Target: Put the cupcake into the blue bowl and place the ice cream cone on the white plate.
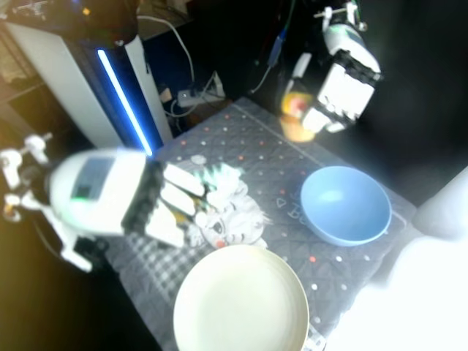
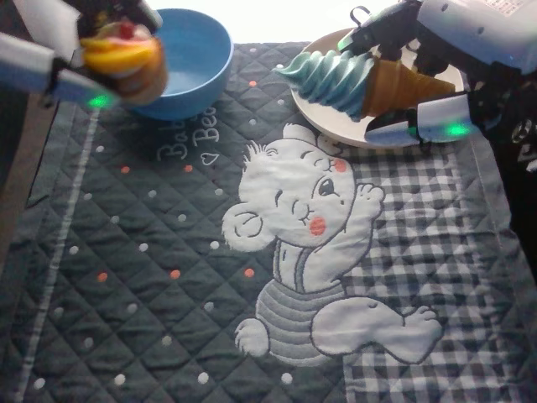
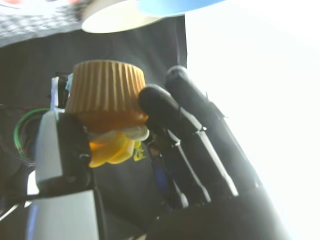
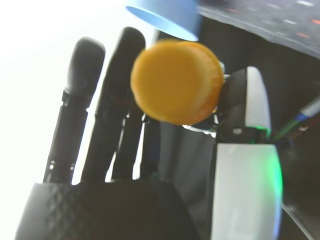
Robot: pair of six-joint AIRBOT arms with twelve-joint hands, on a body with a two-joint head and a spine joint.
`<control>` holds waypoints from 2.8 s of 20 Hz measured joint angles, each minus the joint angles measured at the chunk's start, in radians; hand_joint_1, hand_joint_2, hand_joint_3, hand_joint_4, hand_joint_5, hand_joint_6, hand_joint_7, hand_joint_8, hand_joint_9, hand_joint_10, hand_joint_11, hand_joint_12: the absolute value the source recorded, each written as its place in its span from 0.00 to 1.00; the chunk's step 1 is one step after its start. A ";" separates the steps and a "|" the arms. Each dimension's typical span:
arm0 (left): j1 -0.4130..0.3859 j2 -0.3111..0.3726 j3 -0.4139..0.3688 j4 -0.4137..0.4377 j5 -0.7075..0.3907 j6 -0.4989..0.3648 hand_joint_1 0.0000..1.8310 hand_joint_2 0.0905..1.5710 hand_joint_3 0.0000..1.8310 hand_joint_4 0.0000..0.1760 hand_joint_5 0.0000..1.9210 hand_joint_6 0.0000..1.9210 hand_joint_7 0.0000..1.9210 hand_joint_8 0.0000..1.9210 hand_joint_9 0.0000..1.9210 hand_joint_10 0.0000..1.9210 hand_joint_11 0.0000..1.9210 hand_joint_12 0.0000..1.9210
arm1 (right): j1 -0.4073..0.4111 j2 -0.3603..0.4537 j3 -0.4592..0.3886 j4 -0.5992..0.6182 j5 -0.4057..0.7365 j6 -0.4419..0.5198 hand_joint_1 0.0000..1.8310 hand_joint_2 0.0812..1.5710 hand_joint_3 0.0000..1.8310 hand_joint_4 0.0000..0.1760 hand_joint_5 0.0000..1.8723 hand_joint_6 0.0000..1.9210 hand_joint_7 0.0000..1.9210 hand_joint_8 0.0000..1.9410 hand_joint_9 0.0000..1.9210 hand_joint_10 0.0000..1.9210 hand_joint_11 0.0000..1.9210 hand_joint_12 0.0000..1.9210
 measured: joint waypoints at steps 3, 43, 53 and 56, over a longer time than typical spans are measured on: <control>-0.091 -0.054 0.051 0.051 0.083 -0.026 0.77 0.63 0.00 0.00 0.54 0.45 0.63 0.21 0.64 0.38 0.59 0.40 | 0.033 -0.020 0.044 0.039 -0.032 -0.001 0.71 0.65 0.00 0.00 0.54 0.40 0.67 0.33 0.80 0.02 0.63 0.47; -0.177 -0.298 0.304 0.130 0.504 -0.022 0.61 0.60 0.00 0.23 0.31 0.00 0.25 0.00 0.21 0.00 0.00 0.41 | 0.254 -0.216 0.335 0.093 -0.396 -0.042 0.35 0.52 0.00 1.00 0.00 0.00 0.01 0.00 0.01 0.00 0.00 0.10; -0.171 -0.290 0.285 0.133 0.453 -0.022 0.60 0.58 0.00 0.38 0.31 0.00 0.26 0.00 0.24 0.00 0.01 0.49 | 0.254 -0.215 0.283 0.063 -0.380 -0.043 0.38 0.50 0.00 1.00 0.00 0.00 0.00 0.00 0.00 0.00 0.00 0.00; -0.171 -0.257 0.253 0.135 0.412 -0.023 0.59 0.58 0.00 0.24 0.30 0.00 0.27 0.00 0.24 0.00 0.00 0.50 | 0.254 -0.190 0.219 0.024 -0.323 -0.042 0.37 0.49 0.00 0.93 0.00 0.00 0.02 0.01 0.00 0.00 0.00 0.00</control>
